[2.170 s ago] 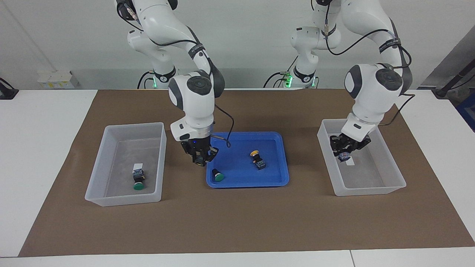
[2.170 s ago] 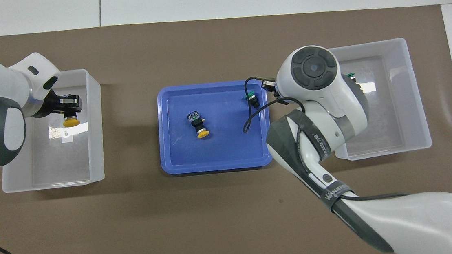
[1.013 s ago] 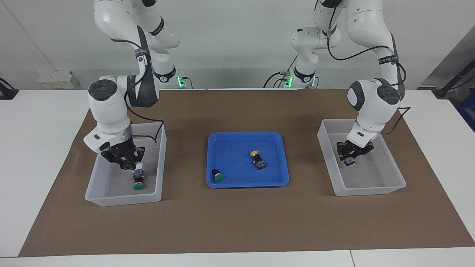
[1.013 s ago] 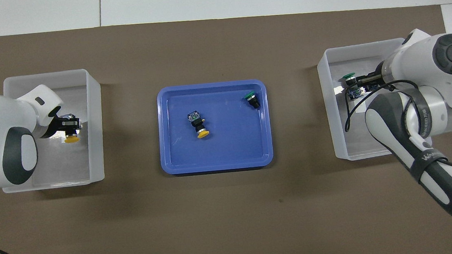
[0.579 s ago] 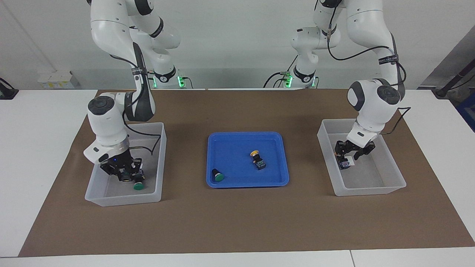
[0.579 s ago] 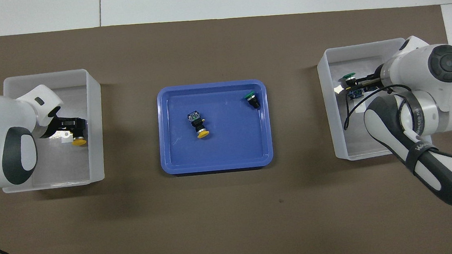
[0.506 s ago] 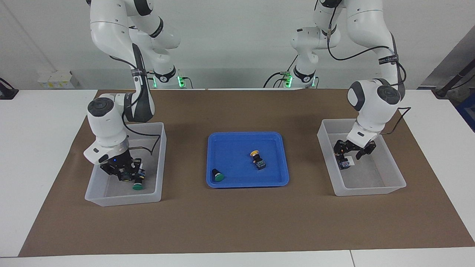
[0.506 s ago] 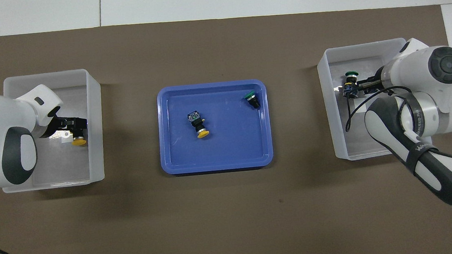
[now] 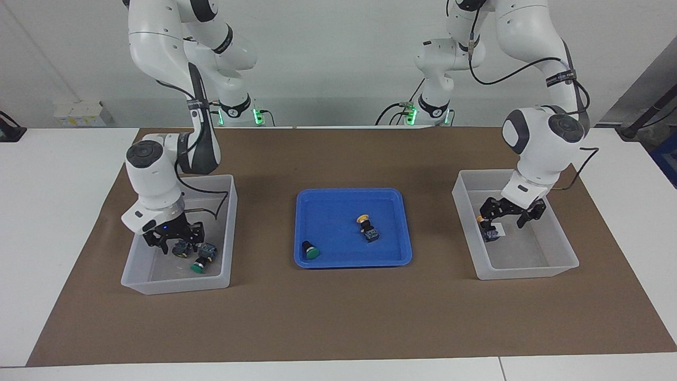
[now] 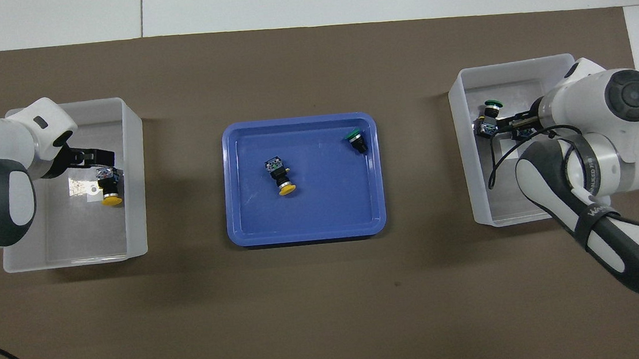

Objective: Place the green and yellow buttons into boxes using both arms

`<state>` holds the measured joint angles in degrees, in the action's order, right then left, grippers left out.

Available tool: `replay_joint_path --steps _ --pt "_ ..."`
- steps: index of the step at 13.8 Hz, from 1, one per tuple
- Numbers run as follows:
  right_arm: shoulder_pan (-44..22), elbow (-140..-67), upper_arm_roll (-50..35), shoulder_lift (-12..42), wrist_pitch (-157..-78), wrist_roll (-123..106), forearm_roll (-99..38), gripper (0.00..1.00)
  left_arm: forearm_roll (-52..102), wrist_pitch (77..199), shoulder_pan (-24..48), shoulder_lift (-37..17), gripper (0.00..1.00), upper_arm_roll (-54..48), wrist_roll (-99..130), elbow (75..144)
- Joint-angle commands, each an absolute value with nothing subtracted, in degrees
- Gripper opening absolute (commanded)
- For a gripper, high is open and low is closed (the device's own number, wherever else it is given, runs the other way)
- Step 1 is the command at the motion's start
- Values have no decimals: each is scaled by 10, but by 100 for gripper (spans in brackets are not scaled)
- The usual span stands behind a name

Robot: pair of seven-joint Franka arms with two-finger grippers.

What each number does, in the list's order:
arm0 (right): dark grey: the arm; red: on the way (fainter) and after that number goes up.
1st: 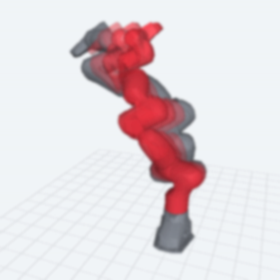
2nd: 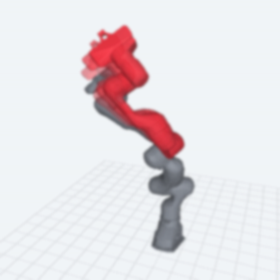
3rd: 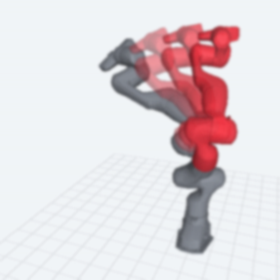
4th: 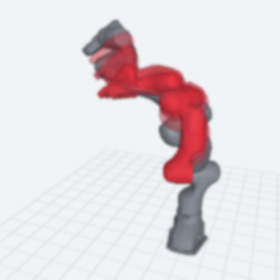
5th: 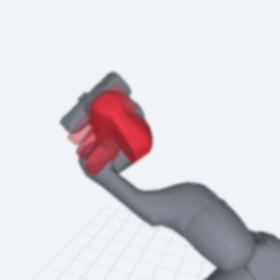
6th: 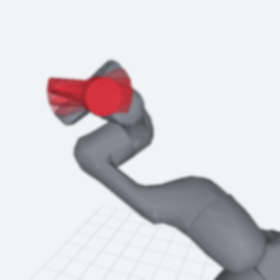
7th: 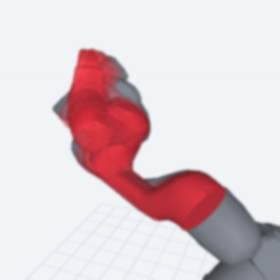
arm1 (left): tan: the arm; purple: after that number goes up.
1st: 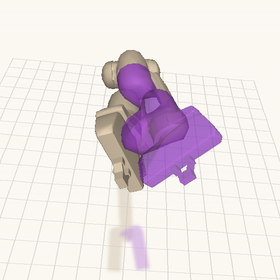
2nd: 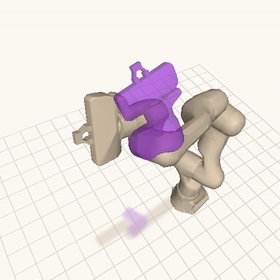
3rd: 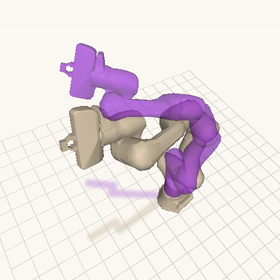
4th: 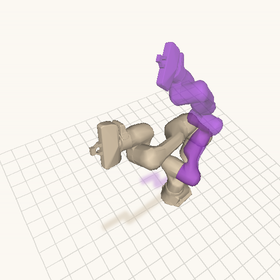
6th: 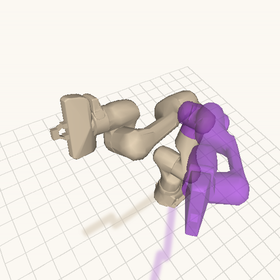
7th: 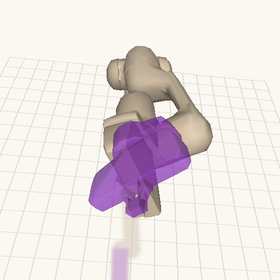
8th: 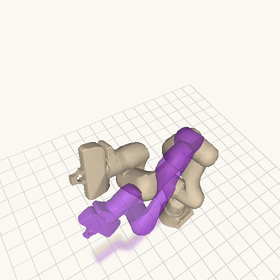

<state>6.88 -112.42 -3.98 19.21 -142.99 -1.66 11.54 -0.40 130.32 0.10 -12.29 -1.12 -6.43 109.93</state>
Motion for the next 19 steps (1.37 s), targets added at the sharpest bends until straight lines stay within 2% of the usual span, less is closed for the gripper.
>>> replay_joint_path --steps 1,4,9,11,14,19 --pt "58 -1105 -46 161 -1387 -13 103 87 -5 1282 9 -134 100 -11 -70 1056" --pt "12 -1031 -46 169 -1319 62 76 87 -28 1264 25 -134 100 -10 -69 1033" --pt "-65 -989 -45 190 -1321 163 75 87 -25 1158 65 -147 100 -11 5 948" --pt "-103 -961 -45 213 -1323 169 76 86 -23 1161 90 -147 100 -12 62 949" --pt "-164 -958 -45 247 -1364 170 78 86 -23 1172 126 -146 100 -13 142 964" --pt "-219 -958 -44 286 -1403 210 91 85 -21 1185 150 -141 100 -13 188 983"
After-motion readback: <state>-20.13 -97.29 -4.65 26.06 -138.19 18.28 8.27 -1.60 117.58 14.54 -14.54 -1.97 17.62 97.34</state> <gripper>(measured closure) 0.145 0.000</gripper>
